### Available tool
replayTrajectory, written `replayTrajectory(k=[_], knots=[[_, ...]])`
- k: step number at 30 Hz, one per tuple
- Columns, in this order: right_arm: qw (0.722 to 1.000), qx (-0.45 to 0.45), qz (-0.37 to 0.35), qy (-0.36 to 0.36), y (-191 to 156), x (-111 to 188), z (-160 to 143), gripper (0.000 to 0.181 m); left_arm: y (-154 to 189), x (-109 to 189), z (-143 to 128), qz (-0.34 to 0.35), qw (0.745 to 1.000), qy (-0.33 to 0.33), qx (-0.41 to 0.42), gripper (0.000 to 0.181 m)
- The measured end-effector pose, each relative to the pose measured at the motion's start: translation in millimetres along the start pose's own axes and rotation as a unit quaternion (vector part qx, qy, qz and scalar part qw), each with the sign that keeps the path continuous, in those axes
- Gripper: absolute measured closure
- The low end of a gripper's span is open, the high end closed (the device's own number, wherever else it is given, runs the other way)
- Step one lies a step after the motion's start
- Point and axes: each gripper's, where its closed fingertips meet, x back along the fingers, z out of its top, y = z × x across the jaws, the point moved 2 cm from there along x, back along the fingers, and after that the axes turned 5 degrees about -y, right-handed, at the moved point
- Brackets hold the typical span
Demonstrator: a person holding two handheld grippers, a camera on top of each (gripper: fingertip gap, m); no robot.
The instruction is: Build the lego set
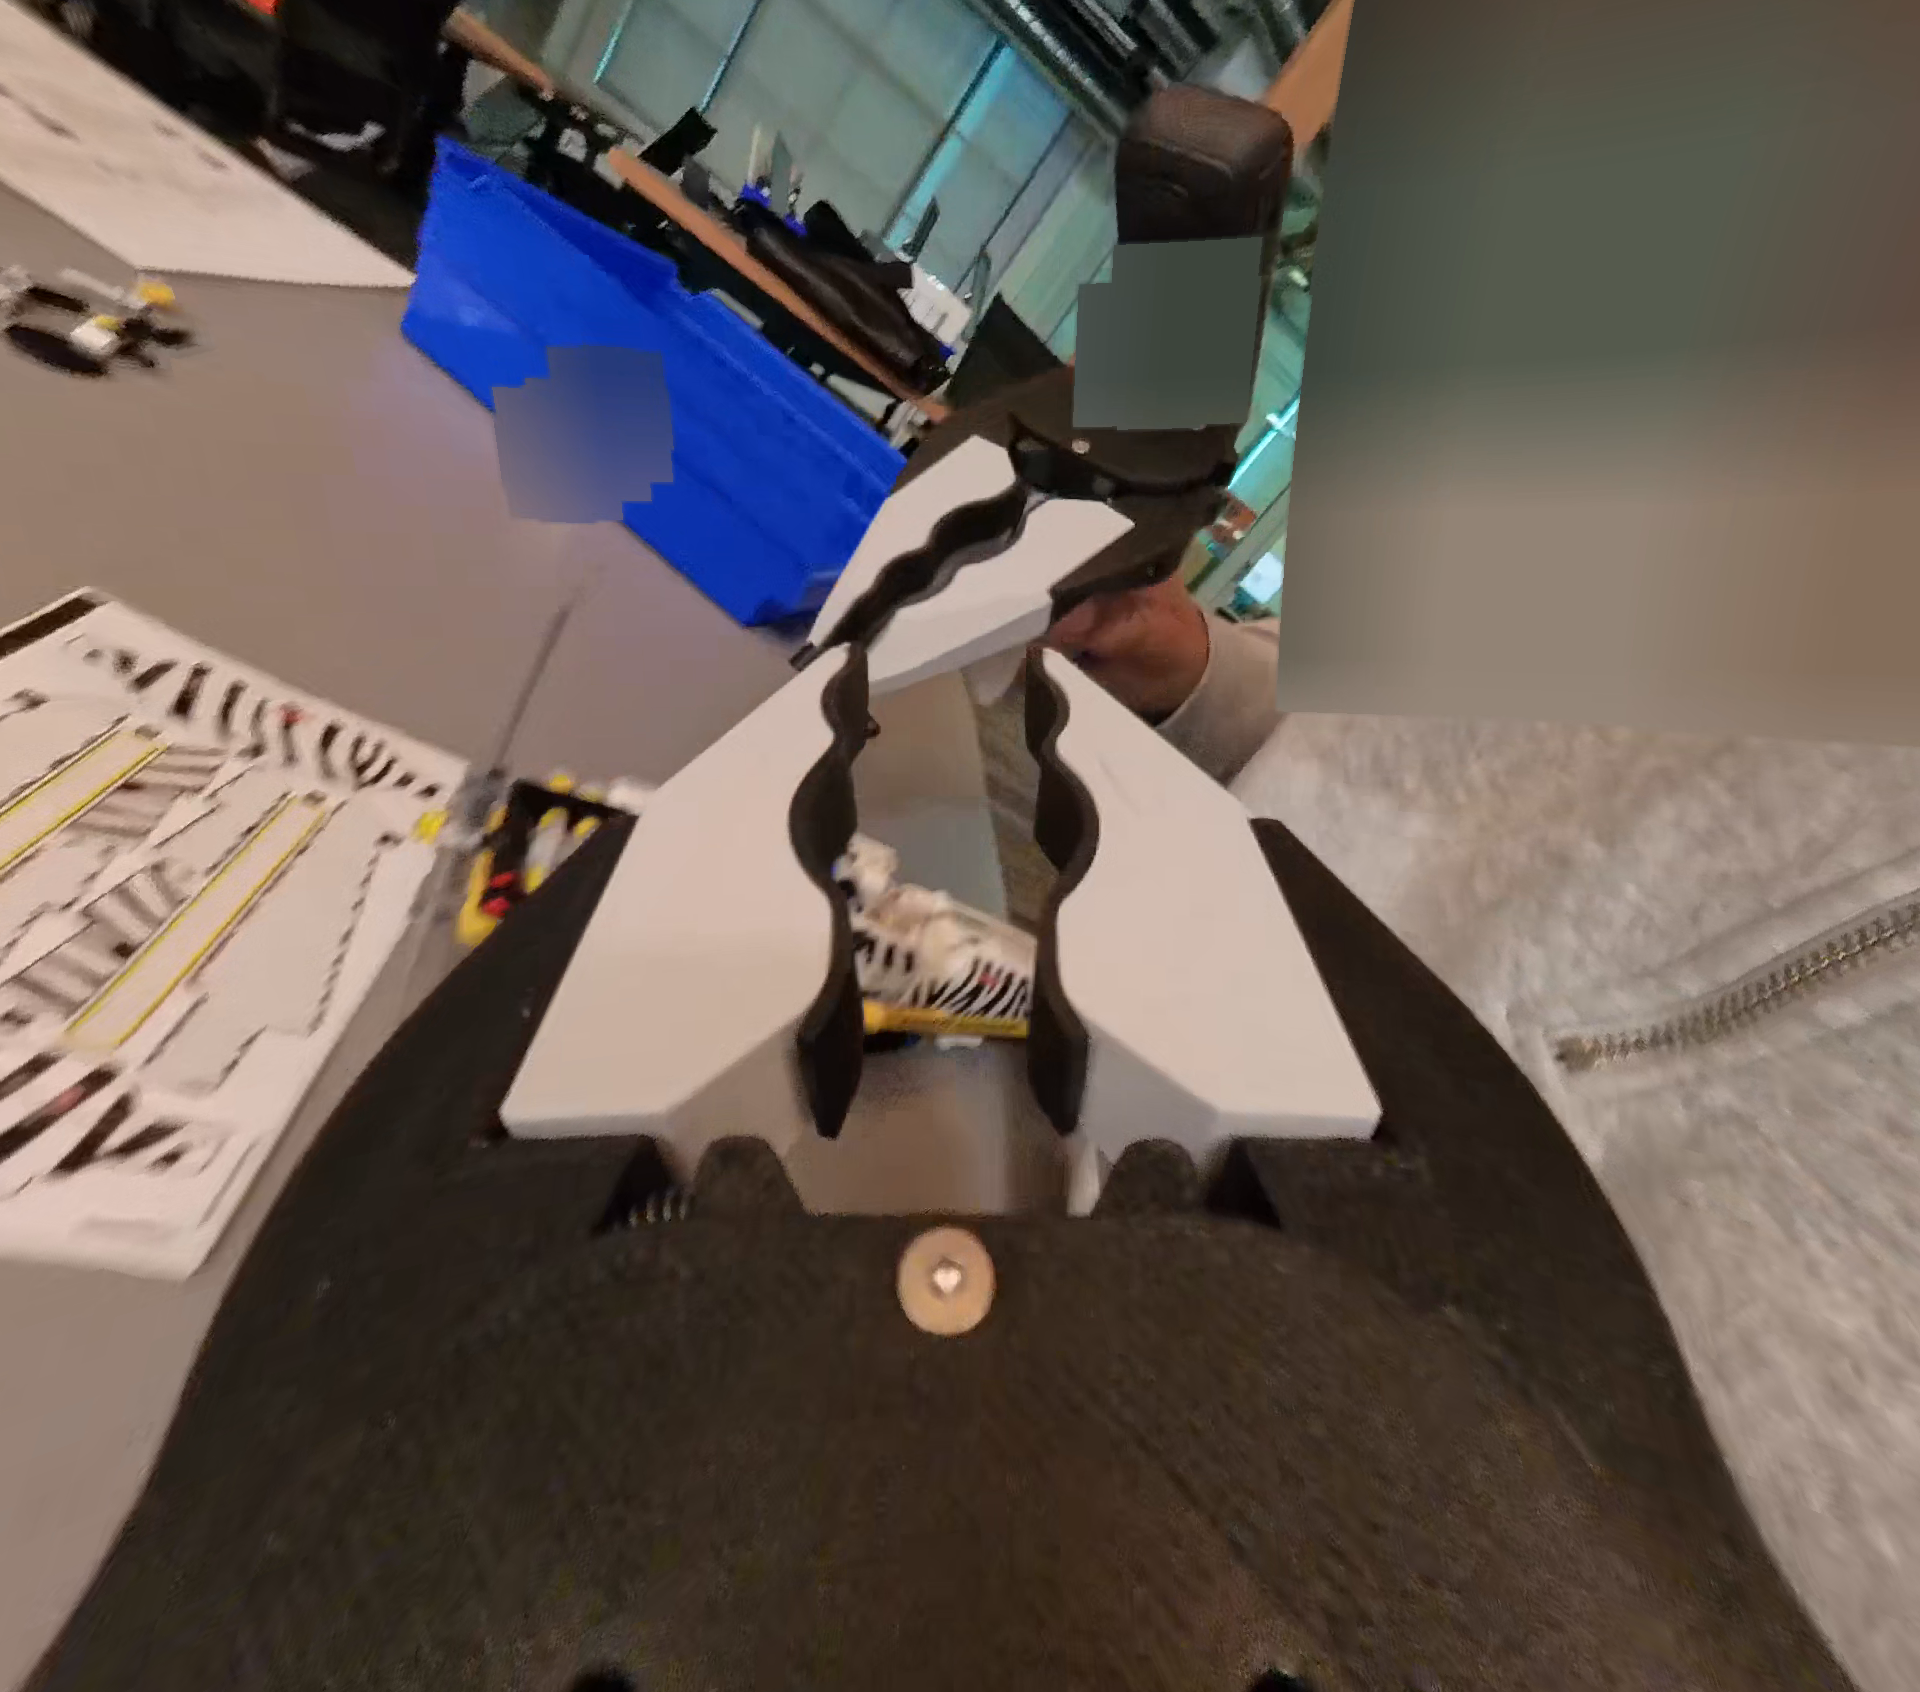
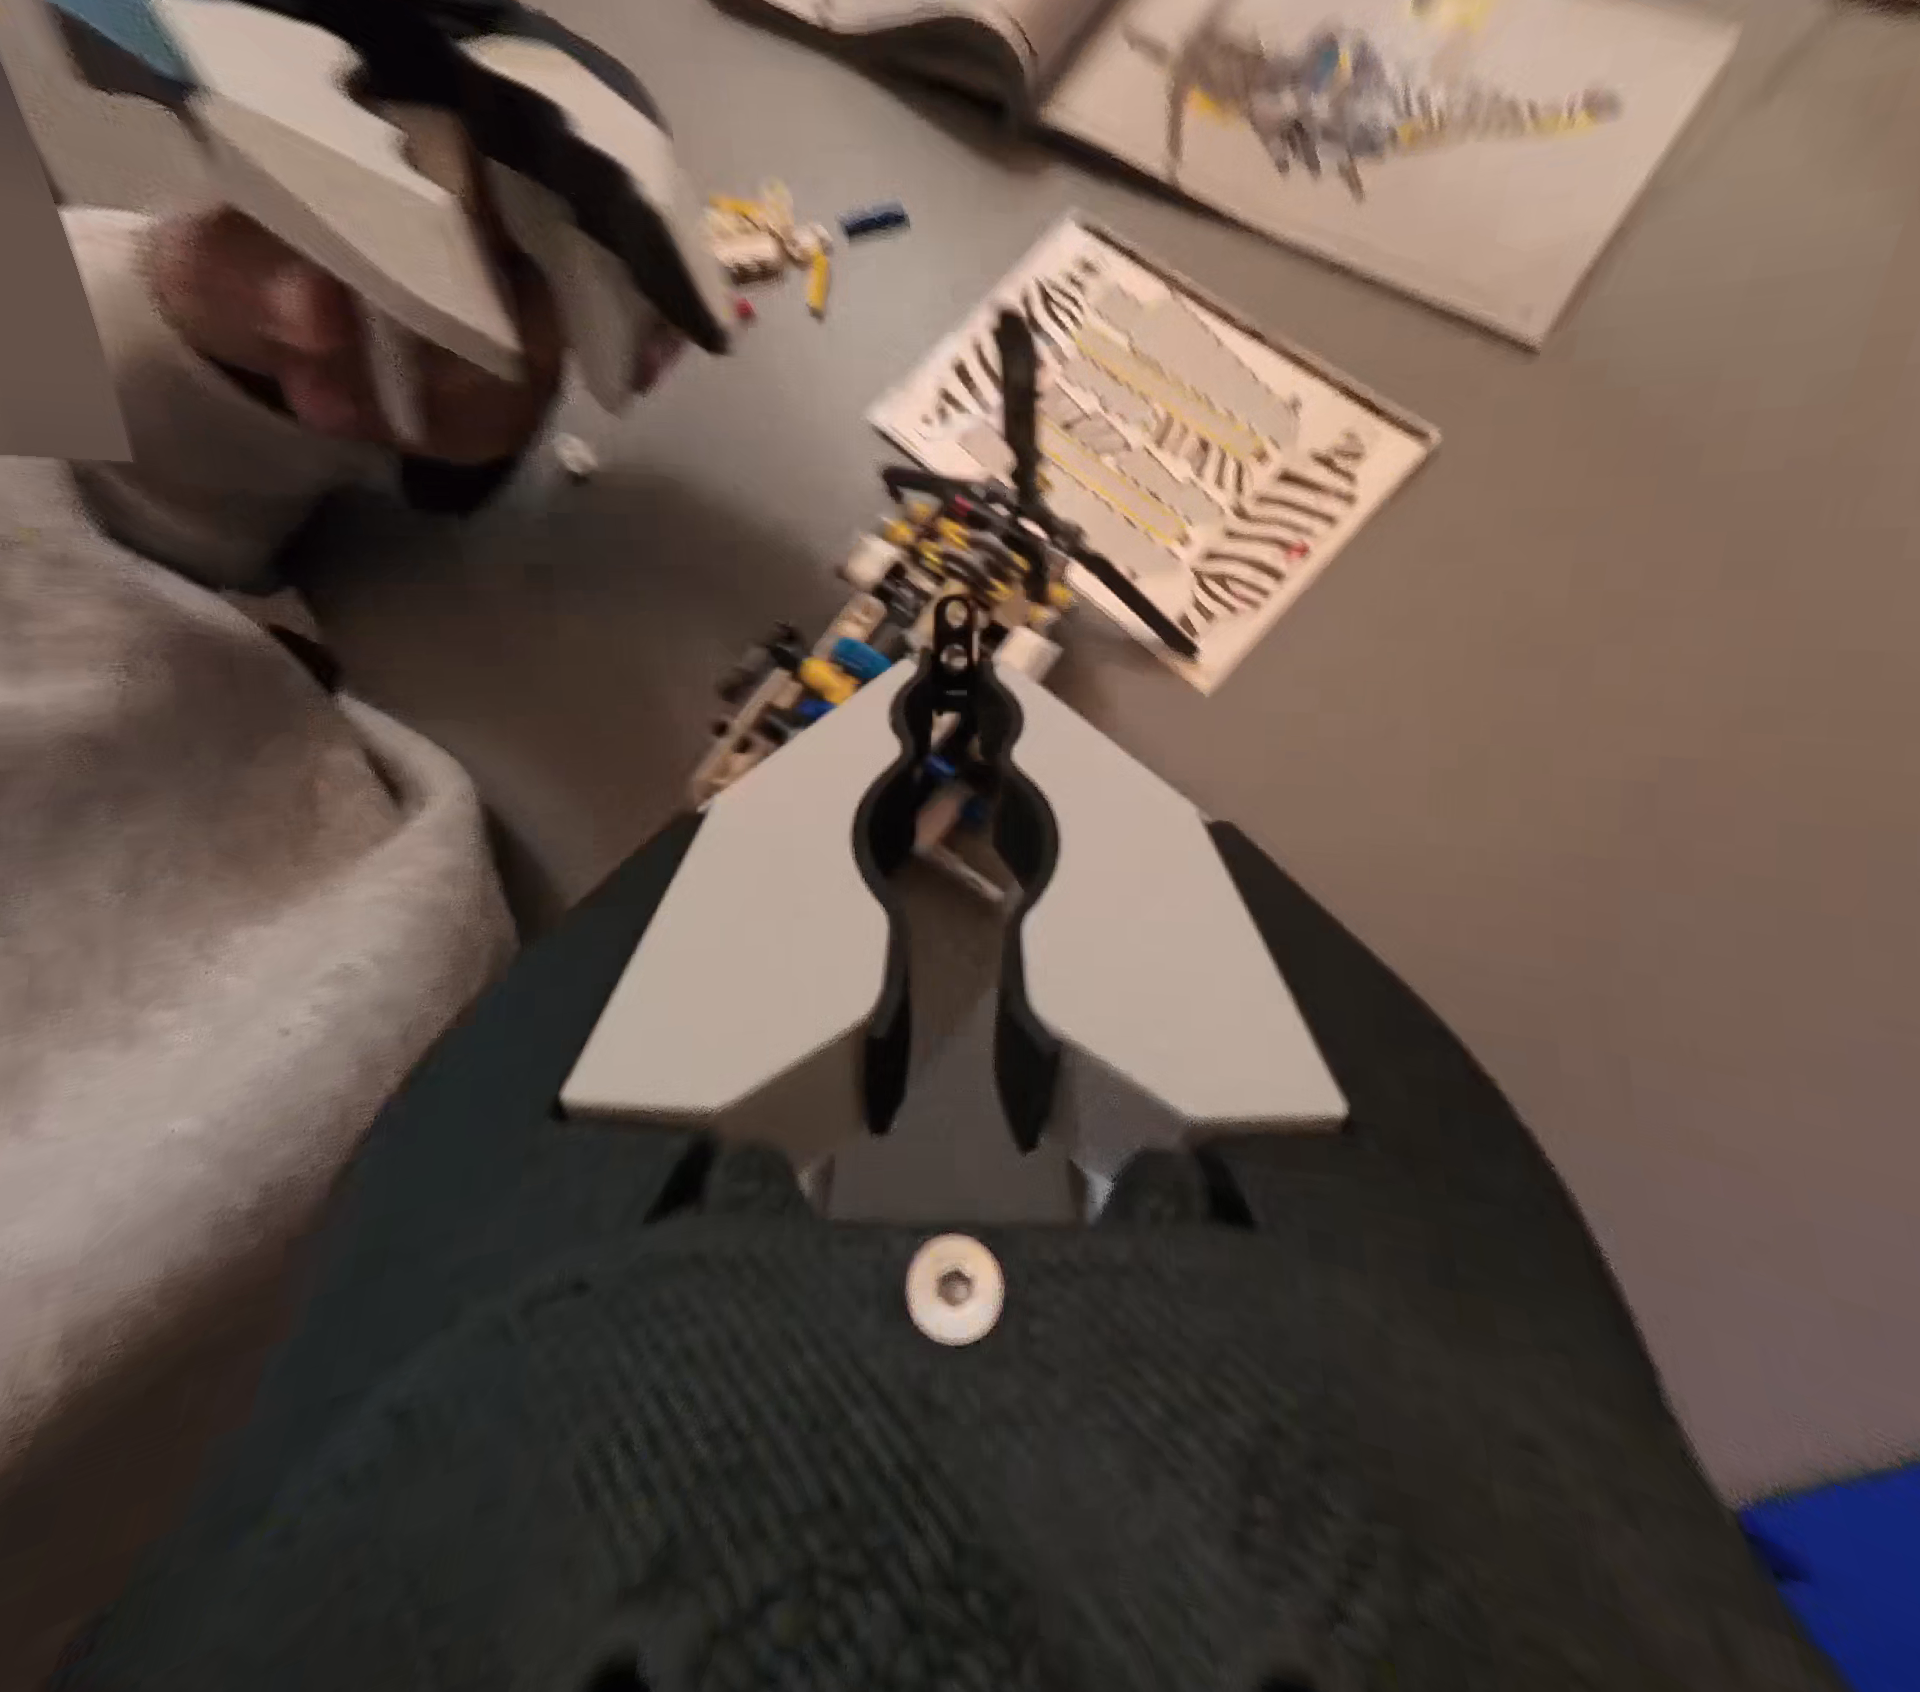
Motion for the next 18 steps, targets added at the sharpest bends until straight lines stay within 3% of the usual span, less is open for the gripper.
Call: replayTrajectory(k=[5, 9, 13, 15, 18], knots=[[0.992, -0.007, 0.085, 0.089, -42, 31, 20, 0.176, 23, -26, 3, -0.007, 1.000, -0.018, -0.021, 0.152], [0.989, 0.101, -0.032, 0.099, -44, 44, 14, 0.176, 36, -38, -5, -0.023, 0.999, -0.030, 0.021, 0.154], [0.966, 0.200, -0.127, 0.105, -54, 46, 11, 0.176, 40, -43, -8, -0.014, 0.998, -0.005, 0.058, 0.169], [0.954, 0.235, -0.159, 0.102, -57, 47, 10, 0.176, 40, -43, -10, -0.003, 0.998, 0.000, 0.059, 0.176], [0.940, 0.270, -0.189, 0.089, -59, 48, 5, 0.176, 43, -46, -15, -0.004, 0.998, -0.007, 0.067, 0.173]])
